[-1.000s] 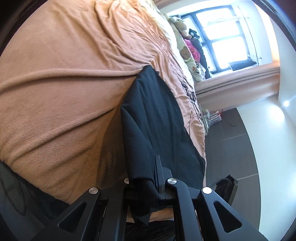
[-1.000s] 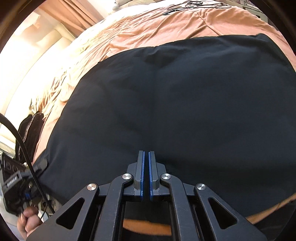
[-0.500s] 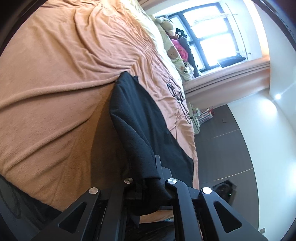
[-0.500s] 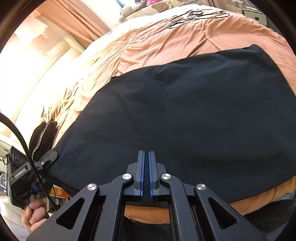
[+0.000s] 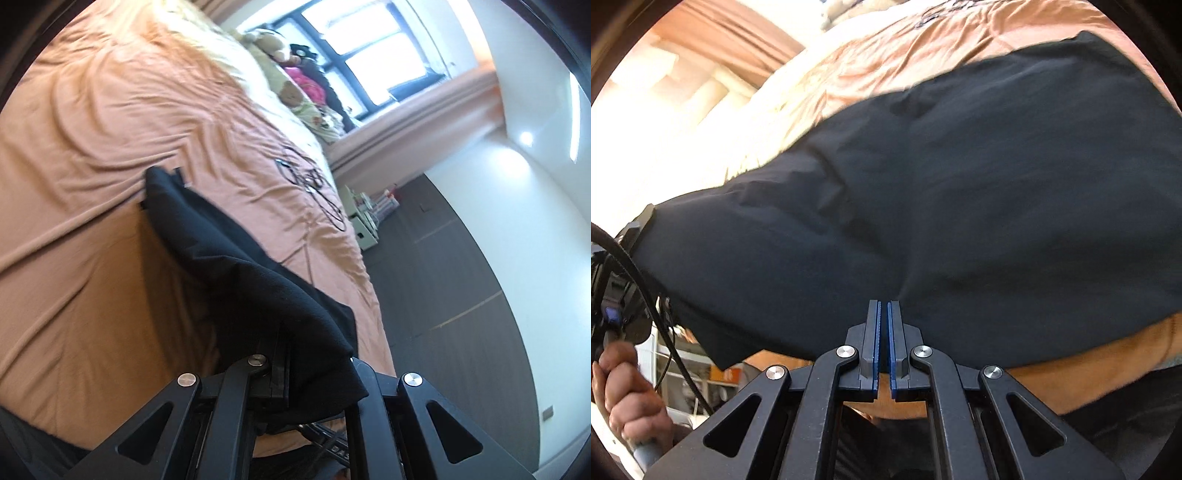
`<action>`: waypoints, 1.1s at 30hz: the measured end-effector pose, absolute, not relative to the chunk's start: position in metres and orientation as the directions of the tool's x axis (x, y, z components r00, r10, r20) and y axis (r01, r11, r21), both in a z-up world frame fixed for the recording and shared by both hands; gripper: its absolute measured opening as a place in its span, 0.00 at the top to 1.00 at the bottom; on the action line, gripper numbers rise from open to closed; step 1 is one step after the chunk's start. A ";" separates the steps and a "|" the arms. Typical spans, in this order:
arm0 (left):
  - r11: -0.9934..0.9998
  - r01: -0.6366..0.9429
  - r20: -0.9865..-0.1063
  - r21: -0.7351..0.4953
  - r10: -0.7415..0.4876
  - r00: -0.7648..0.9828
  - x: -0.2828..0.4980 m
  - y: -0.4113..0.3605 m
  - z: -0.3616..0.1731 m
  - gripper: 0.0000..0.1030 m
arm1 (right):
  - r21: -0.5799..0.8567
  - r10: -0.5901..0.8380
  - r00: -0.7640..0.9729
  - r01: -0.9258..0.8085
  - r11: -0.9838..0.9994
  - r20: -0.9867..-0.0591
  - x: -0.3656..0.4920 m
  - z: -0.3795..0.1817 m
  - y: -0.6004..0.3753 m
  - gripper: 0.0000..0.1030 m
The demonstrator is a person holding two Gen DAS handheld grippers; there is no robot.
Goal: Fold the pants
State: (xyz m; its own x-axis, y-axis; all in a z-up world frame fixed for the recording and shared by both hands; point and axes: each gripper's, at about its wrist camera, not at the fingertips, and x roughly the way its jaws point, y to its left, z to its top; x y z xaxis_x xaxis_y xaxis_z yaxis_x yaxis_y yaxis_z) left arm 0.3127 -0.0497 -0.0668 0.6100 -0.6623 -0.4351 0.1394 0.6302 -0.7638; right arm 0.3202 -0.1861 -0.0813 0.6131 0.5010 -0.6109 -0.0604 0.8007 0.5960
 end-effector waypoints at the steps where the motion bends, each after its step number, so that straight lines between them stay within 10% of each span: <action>1: 0.634 0.151 -0.437 -0.758 -0.666 0.605 0.316 -0.056 -0.063 0.93 | 0.604 0.502 0.627 -0.062 0.794 -0.596 0.316 -0.077 -0.195 1.00; 16: 0.648 0.351 -0.465 -0.676 -0.744 0.479 0.352 -0.165 -0.024 0.93 | 0.666 0.450 0.758 -0.028 0.745 -0.472 0.249 -0.049 -0.313 0.94; 20: 0.649 0.393 -0.488 -0.651 -0.755 0.438 0.361 -0.194 -0.023 0.93 | 0.664 0.409 0.789 -0.003 0.748 -0.458 0.232 -0.049 -0.316 0.54; 33: 0.624 0.518 -0.597 -0.585 -0.763 0.246 0.376 -0.294 -0.046 0.93 | 0.671 0.344 0.816 0.070 0.738 -0.464 0.189 -0.042 -0.353 0.54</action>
